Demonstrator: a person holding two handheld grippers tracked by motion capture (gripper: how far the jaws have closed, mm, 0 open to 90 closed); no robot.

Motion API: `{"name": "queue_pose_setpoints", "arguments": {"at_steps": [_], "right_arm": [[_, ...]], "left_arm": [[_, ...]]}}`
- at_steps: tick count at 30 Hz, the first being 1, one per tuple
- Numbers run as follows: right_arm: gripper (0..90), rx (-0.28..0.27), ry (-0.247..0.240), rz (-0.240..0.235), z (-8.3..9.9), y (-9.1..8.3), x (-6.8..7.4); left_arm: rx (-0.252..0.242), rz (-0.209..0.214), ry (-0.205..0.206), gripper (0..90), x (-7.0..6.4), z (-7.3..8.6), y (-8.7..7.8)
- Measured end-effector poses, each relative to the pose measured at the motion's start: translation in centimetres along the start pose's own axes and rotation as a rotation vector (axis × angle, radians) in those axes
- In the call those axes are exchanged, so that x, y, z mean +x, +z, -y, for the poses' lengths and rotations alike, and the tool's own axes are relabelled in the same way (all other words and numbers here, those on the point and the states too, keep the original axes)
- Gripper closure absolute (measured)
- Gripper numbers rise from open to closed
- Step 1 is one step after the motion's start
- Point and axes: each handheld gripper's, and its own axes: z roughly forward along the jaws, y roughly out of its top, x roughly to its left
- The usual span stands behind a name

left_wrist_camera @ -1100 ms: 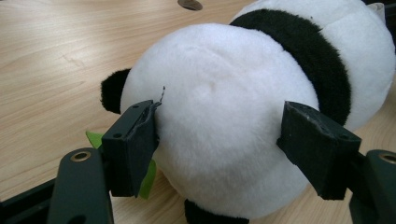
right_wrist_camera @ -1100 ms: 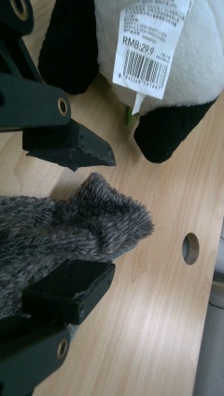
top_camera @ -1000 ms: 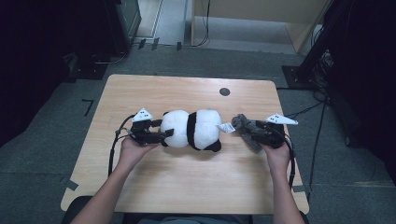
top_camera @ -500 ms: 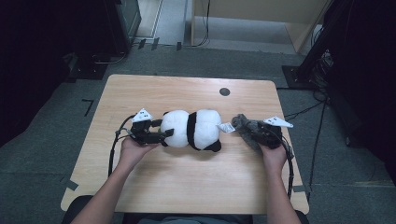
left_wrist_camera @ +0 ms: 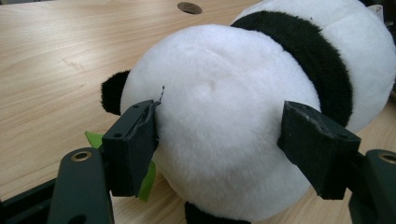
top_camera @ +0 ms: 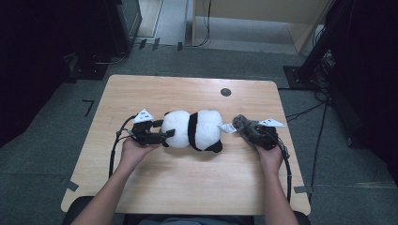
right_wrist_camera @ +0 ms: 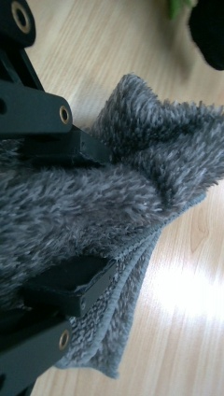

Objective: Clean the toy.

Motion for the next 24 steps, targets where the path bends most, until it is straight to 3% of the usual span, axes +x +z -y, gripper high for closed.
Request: {"name": "queue_pose_setpoints", "arguments": {"at_steps": [5, 9, 12, 15, 24], "right_arm": [[45.4, 0.007, 0.024, -0.009, -0.05, 0.08, -0.15], [45.0, 0.006, -0.011, -0.005, 0.03, -0.03, -0.05], [38.3, 0.008, -0.030, -0.014, -0.01, 0.01, -0.18], [34.1, 0.015, -0.012, -0.015, 0.00, 0.03, -0.49], [39.9, 0.010, -0.036, 0.003, -0.09, -0.18, -0.13]], "left_arm": [[0.002, -0.002, 0.002, 27.5, -0.01, 0.03, 0.00], [0.001, -0.002, 0.004, 27.5, 0.02, 0.04, 0.03], [-0.001, -0.002, 0.004, 27.5, 0.05, 0.05, 0.07], [0.002, -0.002, 0.007, 27.5, 0.06, 0.05, 0.06], [0.000, -0.002, 0.005, 27.5, 0.07, 0.06, 0.08]]}}
